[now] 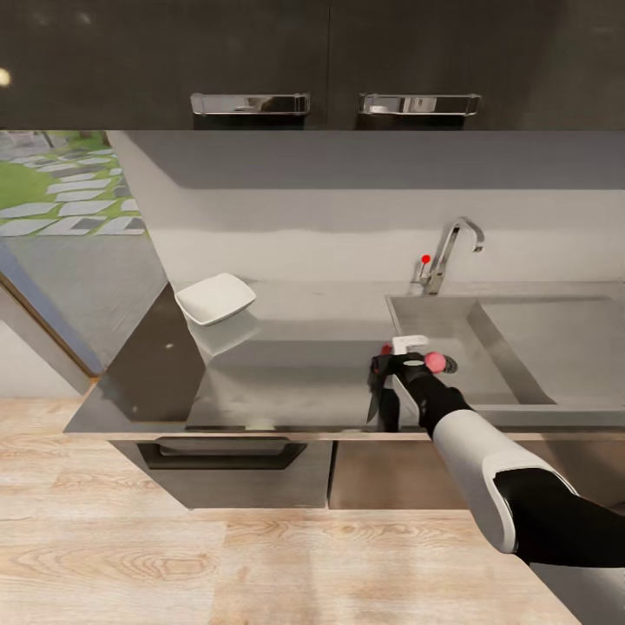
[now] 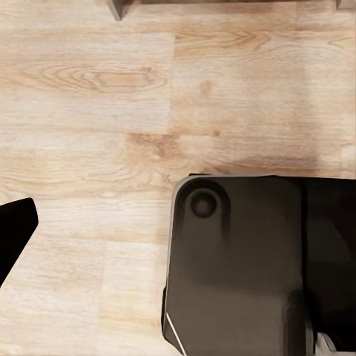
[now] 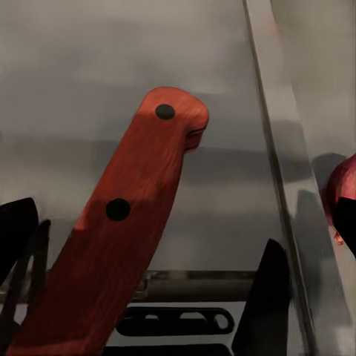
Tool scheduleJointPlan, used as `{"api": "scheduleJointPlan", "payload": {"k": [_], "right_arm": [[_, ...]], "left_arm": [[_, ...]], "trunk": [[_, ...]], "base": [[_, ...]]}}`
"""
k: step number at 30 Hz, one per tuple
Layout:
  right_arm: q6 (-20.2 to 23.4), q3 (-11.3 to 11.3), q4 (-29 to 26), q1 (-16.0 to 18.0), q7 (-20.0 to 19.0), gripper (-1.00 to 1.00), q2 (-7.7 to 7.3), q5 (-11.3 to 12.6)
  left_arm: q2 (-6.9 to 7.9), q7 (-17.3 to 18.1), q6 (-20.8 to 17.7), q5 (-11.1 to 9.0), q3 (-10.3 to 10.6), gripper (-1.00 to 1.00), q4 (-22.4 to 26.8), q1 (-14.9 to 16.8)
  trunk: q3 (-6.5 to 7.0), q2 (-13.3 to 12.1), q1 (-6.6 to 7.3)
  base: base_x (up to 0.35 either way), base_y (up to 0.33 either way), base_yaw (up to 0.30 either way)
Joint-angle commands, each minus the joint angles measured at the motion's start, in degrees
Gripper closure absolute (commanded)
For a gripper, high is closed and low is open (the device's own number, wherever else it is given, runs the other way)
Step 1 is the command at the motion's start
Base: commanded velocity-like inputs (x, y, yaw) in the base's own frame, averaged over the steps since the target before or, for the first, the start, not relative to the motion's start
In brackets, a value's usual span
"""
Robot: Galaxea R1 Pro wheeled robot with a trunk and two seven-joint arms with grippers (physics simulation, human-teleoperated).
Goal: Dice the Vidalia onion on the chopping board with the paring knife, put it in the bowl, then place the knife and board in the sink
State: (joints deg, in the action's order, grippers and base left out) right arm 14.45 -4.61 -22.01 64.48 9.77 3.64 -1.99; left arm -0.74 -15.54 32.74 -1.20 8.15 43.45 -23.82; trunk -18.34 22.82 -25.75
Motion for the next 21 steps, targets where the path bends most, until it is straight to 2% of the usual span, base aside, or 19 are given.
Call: {"api": "scheduleJointPlan", "payload": {"k": [1,21], "right_arm": [[0.5,-0.4,0.0,0.0,0.3,-1.0,0.1,-0.2],[0.5,-0.4,0.4,0.0,0.2,-1.0,0.31,-0.2]], "left_arm": [[0.04,-0.4,0.1,-0.1,0.2,-1.0,0.1,0.0],[0.04,-0.4,0.1,-0.1,0.2,-1.0,0.1,0.0]], "trunk": [[-0.09,0.1,-0.03],[-0.09,0.1,-0.03]], "base": [[0.0,0.0,0.0],[0.0,0.0,0.0]]}}
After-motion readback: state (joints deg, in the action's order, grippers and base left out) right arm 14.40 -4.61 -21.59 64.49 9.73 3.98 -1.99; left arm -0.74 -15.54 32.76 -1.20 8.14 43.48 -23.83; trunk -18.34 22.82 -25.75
